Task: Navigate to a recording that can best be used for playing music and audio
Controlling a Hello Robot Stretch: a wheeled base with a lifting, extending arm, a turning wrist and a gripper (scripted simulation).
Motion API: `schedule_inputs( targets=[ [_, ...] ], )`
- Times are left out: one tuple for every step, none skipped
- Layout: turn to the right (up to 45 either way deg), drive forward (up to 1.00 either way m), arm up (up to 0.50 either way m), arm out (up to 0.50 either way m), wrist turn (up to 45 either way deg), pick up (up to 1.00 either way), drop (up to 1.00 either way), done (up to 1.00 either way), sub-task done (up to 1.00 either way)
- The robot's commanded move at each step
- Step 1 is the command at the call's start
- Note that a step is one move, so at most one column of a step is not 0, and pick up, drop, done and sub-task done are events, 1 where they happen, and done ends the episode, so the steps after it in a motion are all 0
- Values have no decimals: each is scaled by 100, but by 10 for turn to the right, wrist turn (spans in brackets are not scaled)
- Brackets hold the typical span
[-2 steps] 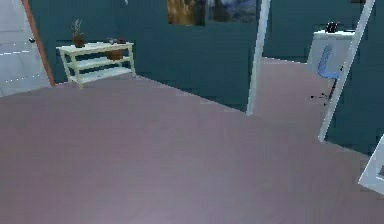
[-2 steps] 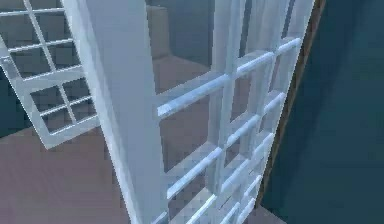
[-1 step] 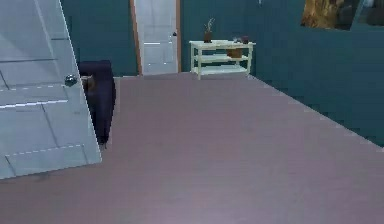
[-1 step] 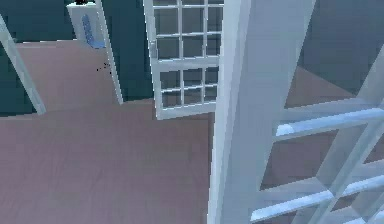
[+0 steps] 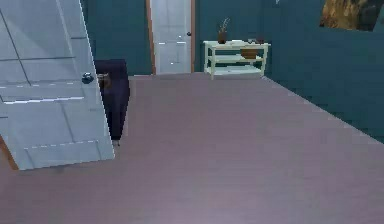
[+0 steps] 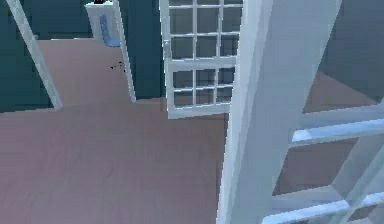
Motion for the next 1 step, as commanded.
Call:
schedule_inputs(
  targets=[
    [0,5,0,0,0,0,0,0,0]
  ],
)
